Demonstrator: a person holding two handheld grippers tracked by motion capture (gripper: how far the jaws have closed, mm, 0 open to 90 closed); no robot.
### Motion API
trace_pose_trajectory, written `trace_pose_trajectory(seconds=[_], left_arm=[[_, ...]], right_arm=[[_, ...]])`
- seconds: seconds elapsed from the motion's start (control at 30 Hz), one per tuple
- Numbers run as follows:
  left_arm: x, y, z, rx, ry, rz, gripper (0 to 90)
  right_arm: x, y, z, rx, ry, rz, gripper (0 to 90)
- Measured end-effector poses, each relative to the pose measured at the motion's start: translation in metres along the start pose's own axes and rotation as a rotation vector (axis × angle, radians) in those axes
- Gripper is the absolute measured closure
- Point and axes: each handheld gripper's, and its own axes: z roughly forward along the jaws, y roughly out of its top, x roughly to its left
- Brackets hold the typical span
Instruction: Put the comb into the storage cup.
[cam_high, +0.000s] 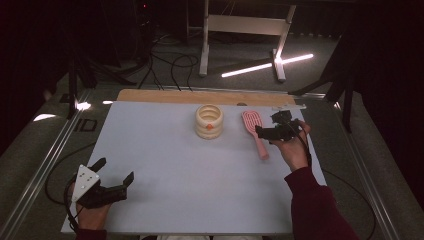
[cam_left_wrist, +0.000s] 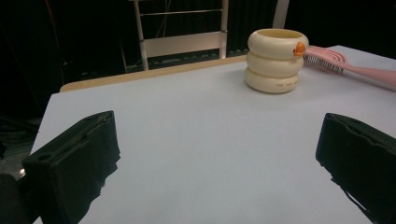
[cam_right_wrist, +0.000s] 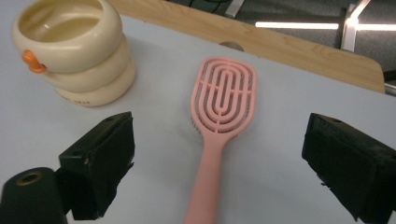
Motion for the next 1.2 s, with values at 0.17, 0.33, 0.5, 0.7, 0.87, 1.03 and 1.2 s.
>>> trace_pose_trajectory(seconds=[0.17, 0.33, 0.5, 0.7, 0.87, 1.03, 1.2], left_arm=[[0.000, 0.000, 0.000, 0.001, -0.002, 0.001, 0.0], [0.000, 0.000, 0.000, 0.002, -0.003, 0.003, 0.0], [-0.001, 0.000, 0.000, 0.006, -0.006, 0.005, 0.0], [-0.001, 0.000, 0.001, 0.009, -0.007, 0.006, 0.0], [-0.001, -0.001, 0.001, 0.011, -0.007, 0.005, 0.0], [-0.002, -0.001, 0.001, 0.011, -0.008, 0.006, 0.0], [-0.002, -0.001, 0.001, 0.012, -0.006, 0.004, 0.0]], right_arm=[[0.001, 0.009, 0.005, 0.035, -0.022, -0.030, 9.4], [0.000, 0.017, 0.009, 0.060, -0.032, -0.042, 9.4], [-0.004, 0.025, 0.017, 0.081, -0.044, -0.037, 9.4], [-0.009, 0.025, 0.031, 0.119, -0.061, -0.019, 9.4], [-0.012, 0.023, 0.042, 0.144, -0.062, -0.012, 9.4], [-0.016, 0.021, 0.052, 0.177, -0.051, 0.000, 9.4], [-0.017, 0.019, 0.062, 0.206, -0.048, 0.004, 9.5]])
